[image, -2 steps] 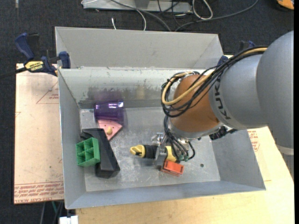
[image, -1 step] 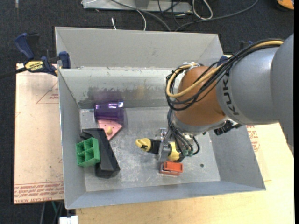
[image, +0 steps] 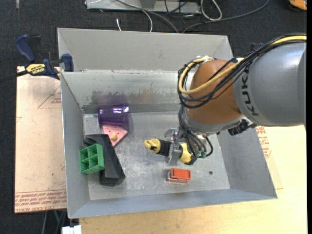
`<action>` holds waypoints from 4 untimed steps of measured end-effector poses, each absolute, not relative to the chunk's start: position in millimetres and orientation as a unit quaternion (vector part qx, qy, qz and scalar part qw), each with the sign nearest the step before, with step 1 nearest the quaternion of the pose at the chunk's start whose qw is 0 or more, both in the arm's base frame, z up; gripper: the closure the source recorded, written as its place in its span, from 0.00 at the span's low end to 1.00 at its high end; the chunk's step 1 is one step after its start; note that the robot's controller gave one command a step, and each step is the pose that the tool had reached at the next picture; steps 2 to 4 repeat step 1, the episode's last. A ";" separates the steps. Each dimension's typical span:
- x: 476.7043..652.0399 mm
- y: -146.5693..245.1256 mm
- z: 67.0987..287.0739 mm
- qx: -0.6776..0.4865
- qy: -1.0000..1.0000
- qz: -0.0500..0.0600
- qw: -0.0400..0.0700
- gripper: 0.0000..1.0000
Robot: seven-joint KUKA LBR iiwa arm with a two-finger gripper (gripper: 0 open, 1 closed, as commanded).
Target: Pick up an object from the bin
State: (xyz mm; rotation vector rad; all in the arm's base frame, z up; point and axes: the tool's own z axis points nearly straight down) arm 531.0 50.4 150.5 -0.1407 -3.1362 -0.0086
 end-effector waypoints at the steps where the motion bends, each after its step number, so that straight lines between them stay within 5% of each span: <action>1: 531.3 50.4 185.3 -0.045 -0.999 -0.003 0.001 1.00; 4: 531.3 50.4 185.3 -0.045 -0.999 -0.003 0.001 1.00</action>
Offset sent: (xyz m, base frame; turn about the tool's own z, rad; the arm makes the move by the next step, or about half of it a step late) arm 0.0001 0.0000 0.0279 0.0002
